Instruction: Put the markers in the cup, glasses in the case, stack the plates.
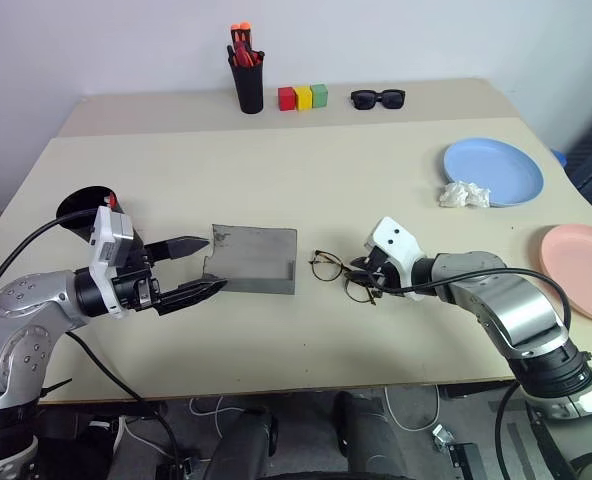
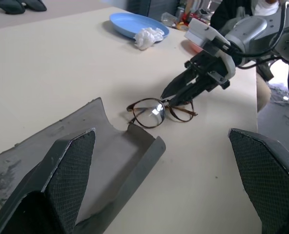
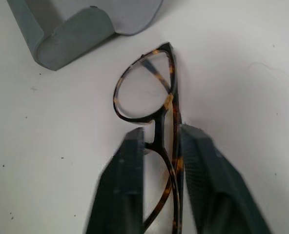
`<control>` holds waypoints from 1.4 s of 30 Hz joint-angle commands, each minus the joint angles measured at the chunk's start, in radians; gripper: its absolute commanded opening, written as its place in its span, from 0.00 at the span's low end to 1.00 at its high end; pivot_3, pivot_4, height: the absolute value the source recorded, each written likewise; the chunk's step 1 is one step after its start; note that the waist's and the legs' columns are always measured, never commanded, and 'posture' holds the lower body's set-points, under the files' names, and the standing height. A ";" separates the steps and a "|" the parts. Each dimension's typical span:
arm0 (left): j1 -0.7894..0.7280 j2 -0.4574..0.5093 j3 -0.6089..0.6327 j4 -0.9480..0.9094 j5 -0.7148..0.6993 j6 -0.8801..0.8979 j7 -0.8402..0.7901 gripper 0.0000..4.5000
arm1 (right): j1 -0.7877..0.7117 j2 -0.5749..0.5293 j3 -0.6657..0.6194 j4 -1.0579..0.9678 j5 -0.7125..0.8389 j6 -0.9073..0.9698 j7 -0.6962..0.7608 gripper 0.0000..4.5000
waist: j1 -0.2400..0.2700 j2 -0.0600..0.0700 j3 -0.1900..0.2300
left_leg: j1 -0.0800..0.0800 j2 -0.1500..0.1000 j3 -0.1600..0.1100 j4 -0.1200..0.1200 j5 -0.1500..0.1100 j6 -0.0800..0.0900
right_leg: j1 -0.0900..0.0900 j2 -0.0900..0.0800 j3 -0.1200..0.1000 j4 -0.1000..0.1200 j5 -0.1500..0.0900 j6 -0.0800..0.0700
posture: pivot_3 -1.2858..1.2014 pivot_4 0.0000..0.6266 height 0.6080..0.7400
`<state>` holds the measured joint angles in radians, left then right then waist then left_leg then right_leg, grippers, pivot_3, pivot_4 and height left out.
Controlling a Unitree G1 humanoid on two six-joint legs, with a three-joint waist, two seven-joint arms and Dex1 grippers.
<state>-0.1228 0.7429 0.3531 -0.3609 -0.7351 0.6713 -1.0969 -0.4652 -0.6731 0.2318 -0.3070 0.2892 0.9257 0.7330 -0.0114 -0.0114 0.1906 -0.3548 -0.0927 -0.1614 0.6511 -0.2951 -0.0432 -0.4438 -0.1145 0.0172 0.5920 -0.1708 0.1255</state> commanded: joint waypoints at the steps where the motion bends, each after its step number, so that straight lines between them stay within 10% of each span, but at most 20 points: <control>1: -0.006 0.018 0.018 -0.027 -0.029 -0.011 0.018 1.00 | -0.028 0.001 0.003 -0.021 0.001 0.006 0.006 0.24 | 0.000 0.000 0.000 | 0.000 0.000 0.000 0.000 0.000 0.000 | 0.000 0.000 0.000 0.000 0.000 0.000 | 0.52 0.24 1.00; 4: -0.011 0.019 0.011 -0.021 -0.033 -0.017 0.023 1.00 | -0.034 0.004 0.008 -0.014 -0.005 0.006 0.005 0.24 | 0.000 0.000 0.000 | 0.000 0.000 0.000 0.000 0.000 0.000 | 0.000 0.000 0.000 0.000 0.000 0.000 | 0.52 0.24 1.00; 8: 0.010 0.019 0.007 -0.003 -0.023 -0.044 0.010 1.00 | -0.035 -0.024 0.042 -0.001 -0.043 -0.022 0.016 0.01 | 0.000 0.000 0.000 | 0.000 0.000 0.000 0.000 0.000 0.000 | 0.000 0.000 0.000 0.000 0.000 0.000 | 0.52 0.24 1.00; 26: 0.139 0.060 0.144 -0.077 -0.178 0.031 0.071 1.00 | -0.274 0.258 -0.085 0.001 0.087 0.030 -0.076 0.01 | -0.007 0.000 0.000 | 0.000 0.001 0.001 -0.002 0.000 0.000 | -0.001 0.001 0.000 -0.002 0.000 0.000 | 0.52 0.24 1.00; 33: 0.145 0.061 0.133 -0.099 -0.181 0.015 0.106 1.00 | -0.309 0.477 -0.009 0.117 0.050 -0.058 -0.166 0.01 | -0.002 0.000 0.000 | 0.000 0.001 0.000 -0.002 0.000 0.000 | -0.001 0.002 0.000 -0.002 0.001 -0.001 | 0.52 0.24 1.00; 42: 0.173 0.051 0.118 -0.114 -0.165 -0.010 0.117 1.00 | -0.218 0.458 0.151 0.209 -0.083 -0.189 -0.145 0.01 | -0.006 0.001 0.000 | 0.000 0.000 0.000 -0.003 0.000 0.000 | -0.002 0.002 0.000 -0.001 0.001 -0.002 | 0.52 0.24 1.00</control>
<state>0.0473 0.7923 0.4569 -0.4412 -0.8954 0.6836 -0.9877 -0.6878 -0.2075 0.3684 -0.0751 0.2184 0.7573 0.5760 -0.0173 -0.0108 0.1907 -0.3549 -0.0922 -0.1612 0.6480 -0.2952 -0.0436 -0.4460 -0.1123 0.0173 0.5906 -0.1698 0.1237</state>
